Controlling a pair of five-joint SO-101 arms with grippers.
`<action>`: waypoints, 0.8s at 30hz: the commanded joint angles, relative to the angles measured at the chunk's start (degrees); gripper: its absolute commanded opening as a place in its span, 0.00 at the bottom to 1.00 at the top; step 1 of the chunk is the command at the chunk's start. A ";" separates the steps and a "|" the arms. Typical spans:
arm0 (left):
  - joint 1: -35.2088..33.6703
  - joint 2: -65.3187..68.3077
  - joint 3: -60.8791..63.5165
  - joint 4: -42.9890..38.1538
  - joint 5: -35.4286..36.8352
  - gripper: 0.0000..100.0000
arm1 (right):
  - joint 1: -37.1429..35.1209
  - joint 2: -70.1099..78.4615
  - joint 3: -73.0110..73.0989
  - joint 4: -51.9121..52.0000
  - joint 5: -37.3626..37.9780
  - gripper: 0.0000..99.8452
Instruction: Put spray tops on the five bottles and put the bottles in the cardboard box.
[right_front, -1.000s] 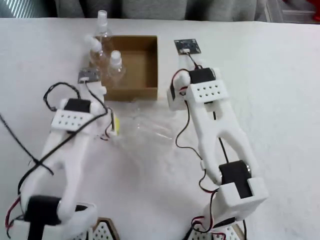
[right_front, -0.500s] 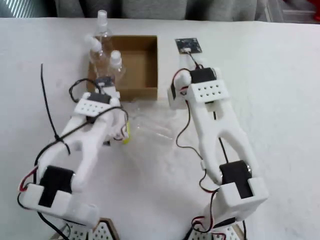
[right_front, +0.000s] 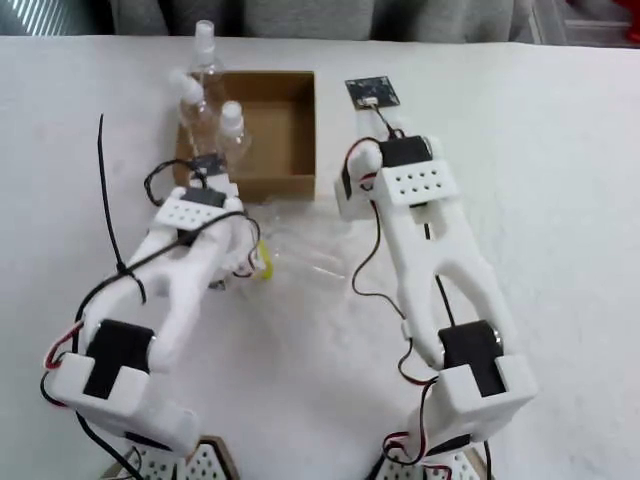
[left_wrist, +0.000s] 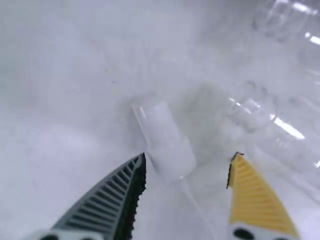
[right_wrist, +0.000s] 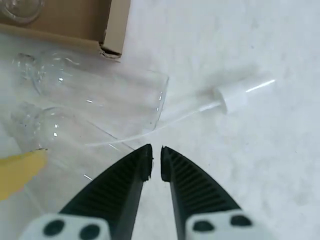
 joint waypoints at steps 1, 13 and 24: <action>-0.13 -0.04 -2.55 -0.97 0.70 0.28 | 0.48 -0.40 -0.35 -0.66 0.53 0.02; -1.36 0.04 2.02 -11.52 0.35 0.11 | 0.57 -0.31 -0.26 -0.57 0.53 0.02; -0.48 -0.40 3.34 -9.58 -3.08 0.22 | 0.57 -0.31 -0.26 -0.57 0.53 0.02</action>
